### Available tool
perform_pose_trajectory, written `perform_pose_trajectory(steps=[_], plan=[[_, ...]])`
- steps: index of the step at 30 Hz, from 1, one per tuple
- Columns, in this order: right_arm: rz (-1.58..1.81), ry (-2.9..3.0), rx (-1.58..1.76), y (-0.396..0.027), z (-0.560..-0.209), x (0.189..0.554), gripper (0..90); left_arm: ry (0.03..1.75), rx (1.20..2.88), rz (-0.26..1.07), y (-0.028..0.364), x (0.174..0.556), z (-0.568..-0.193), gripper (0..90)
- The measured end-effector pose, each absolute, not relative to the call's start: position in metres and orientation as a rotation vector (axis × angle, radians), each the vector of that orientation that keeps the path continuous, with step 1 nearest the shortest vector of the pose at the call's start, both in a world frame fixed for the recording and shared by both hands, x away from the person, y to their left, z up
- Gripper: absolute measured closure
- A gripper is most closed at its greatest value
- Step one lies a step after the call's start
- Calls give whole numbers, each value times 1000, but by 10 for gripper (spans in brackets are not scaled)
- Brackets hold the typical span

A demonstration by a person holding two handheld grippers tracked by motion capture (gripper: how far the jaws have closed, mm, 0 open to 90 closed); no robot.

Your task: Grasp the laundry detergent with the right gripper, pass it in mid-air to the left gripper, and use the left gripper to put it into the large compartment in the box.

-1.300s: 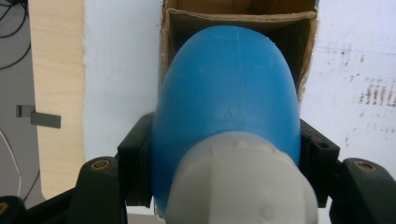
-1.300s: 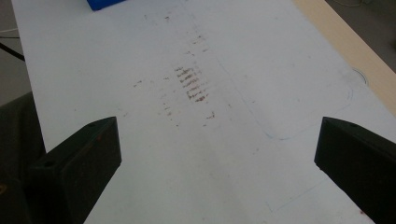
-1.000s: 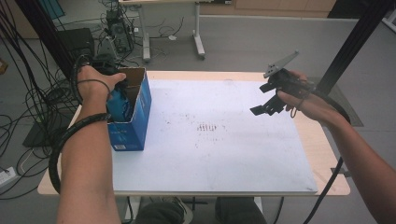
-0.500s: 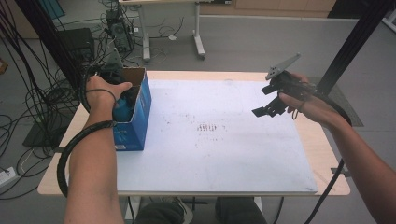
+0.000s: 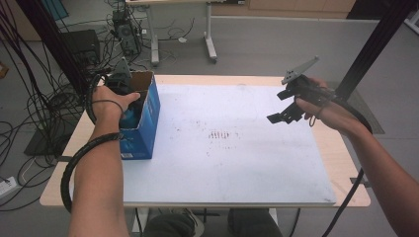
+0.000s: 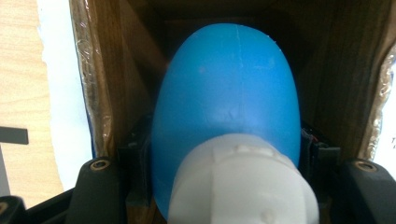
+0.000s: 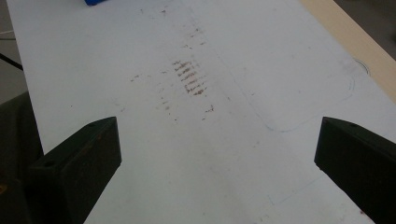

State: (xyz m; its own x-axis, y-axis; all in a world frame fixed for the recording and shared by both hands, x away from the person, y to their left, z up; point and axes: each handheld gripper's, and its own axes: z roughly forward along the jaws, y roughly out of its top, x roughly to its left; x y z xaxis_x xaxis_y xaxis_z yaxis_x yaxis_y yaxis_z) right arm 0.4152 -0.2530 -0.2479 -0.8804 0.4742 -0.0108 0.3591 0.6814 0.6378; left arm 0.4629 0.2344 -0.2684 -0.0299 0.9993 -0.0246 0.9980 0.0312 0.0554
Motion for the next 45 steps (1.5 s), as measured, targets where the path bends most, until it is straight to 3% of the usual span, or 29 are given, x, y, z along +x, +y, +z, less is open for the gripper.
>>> perform_pose_trajectory(steps=[45], plan=[[946,2699,670,-255,-243,416,6,2214,2129,52,235,461,-270,366]])
